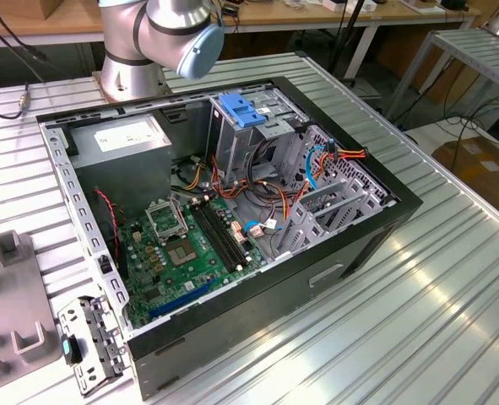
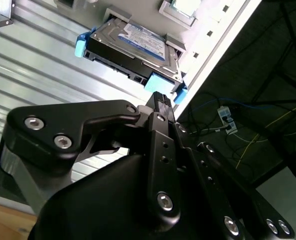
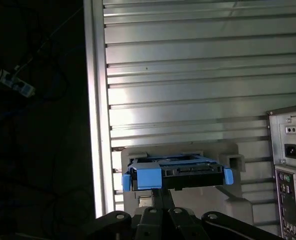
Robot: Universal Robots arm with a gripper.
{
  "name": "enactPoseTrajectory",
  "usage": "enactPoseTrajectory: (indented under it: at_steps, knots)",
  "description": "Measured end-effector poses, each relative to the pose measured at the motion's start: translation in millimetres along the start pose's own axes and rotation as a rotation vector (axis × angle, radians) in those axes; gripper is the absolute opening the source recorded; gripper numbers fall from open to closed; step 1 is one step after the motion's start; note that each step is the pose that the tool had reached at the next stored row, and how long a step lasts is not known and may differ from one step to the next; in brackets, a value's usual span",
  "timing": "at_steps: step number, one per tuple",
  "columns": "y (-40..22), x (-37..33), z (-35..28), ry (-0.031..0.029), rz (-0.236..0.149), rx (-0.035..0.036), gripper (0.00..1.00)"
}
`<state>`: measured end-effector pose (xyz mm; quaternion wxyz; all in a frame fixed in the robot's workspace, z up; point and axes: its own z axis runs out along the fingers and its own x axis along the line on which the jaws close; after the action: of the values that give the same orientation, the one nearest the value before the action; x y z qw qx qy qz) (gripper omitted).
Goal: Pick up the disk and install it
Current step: 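Reach for the disk, then pick up the disk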
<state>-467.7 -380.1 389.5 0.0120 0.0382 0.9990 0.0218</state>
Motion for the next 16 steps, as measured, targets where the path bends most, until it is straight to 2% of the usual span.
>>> enactPoseTrajectory:
  at_steps: [12,16]
  knots:
    - [0.0,0.6,0.0,0.0,-0.001,0.0,0.11]
    - [0.0,0.7,0.0,0.0011,-0.024,-0.0005,0.11]
